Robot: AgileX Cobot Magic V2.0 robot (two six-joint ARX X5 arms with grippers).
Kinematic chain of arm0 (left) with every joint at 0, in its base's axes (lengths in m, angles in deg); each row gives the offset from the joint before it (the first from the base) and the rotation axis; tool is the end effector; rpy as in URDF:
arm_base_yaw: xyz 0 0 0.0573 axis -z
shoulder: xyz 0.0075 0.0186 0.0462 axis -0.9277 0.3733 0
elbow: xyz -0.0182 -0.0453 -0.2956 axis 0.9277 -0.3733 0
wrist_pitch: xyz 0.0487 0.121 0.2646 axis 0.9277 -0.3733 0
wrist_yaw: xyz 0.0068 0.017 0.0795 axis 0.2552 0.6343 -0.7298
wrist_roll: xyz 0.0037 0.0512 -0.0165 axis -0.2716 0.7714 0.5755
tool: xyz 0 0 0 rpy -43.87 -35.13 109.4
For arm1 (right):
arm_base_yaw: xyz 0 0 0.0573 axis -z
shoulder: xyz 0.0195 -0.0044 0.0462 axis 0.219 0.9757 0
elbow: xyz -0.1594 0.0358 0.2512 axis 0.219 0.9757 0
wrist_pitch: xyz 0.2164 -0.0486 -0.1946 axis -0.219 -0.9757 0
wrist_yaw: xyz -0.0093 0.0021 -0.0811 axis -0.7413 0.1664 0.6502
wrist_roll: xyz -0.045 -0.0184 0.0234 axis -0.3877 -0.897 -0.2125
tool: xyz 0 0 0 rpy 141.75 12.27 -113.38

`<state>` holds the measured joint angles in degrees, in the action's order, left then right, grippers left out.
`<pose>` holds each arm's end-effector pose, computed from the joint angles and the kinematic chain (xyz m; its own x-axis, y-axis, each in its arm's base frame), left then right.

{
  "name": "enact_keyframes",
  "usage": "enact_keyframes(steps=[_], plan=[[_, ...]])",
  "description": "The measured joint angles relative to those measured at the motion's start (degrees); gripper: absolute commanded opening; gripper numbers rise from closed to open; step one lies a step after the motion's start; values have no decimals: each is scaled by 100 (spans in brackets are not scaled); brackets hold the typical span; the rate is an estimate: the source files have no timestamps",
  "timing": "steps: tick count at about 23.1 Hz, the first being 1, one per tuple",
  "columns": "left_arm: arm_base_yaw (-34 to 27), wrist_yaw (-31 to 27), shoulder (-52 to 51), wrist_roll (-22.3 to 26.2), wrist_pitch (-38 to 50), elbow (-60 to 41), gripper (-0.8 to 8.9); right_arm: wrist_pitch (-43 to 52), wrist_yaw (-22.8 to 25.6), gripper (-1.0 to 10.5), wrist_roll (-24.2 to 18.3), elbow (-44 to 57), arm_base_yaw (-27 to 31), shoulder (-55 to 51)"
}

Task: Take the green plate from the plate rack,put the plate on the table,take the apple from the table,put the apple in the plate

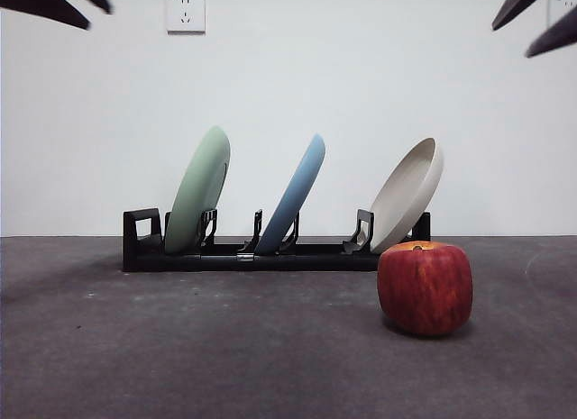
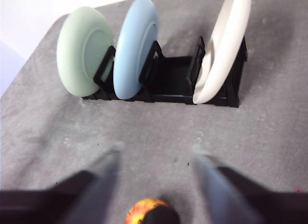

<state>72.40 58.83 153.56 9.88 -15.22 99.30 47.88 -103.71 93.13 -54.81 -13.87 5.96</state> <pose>0.3053 -0.0359 0.3970 0.7689 -0.5000 -0.3984 0.4027 0.8628 -0.3057 0.2529 0.0199 0.3575 0.7090 0.5145 -0.4822 -0.3663 0.8531 0.3715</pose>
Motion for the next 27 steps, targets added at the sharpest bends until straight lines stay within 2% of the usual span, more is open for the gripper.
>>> enact_keyframes(steps=[2,7,10,14,19,22,24,27], plan=[[146,111,584,2,-181,577,376,2,0,351,-2,-2,0,2],[485,101,2337,162,-1292,2503,374,9,0,351,-4,-4,0,2],[643,96,3195,221,-1388,3287,372,9,0,350,-9,-4,0,2],[791,-365,3700,223,-1165,3368,372,9,0,347,-20,-4,0,2],[855,-520,4037,308,-992,3368,360,9,2,347,-20,-4,0,2],[861,-525,4037,315,-962,3368,187,9,13,347,-17,-4,0,2],[861,-525,4037,315,-962,3368,162,9,13,347,-17,-4,0,2],[861,-516,4037,323,-962,3368,5,9,13,347,-17,-7,0,2]])
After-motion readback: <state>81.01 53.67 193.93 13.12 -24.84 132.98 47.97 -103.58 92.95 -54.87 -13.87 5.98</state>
